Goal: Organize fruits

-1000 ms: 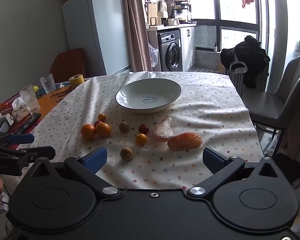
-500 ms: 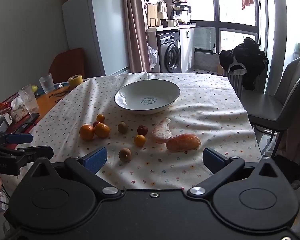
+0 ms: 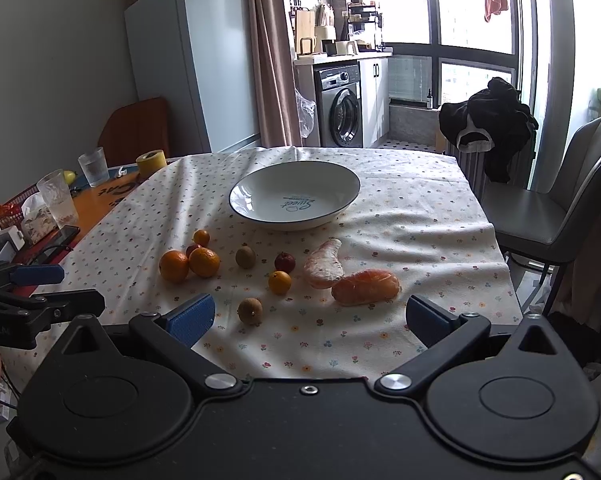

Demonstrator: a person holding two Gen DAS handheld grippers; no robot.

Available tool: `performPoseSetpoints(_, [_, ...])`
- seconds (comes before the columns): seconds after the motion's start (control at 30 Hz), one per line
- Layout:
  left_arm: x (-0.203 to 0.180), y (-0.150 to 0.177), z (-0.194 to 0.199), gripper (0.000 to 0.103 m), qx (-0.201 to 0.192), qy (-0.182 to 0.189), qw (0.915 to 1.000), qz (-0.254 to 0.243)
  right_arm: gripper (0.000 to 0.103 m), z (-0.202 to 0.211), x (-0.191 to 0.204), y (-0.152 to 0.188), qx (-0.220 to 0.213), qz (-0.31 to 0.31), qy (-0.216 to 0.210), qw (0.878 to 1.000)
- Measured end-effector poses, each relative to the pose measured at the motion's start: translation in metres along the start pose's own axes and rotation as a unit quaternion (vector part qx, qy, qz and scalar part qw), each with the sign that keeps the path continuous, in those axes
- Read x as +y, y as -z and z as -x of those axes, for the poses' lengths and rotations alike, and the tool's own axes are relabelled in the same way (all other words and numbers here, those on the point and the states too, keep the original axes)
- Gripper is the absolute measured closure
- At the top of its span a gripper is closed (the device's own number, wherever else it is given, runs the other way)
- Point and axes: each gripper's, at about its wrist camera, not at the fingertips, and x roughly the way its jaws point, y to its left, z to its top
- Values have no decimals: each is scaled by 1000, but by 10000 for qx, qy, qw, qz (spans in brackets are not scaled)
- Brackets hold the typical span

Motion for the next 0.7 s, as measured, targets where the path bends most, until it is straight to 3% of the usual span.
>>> performPoseSetpoints(0.7, [-2, -2, 4, 0, -41, 28, 10000, -30, 0, 4, -1, -5, -65, 15, 27, 10000])
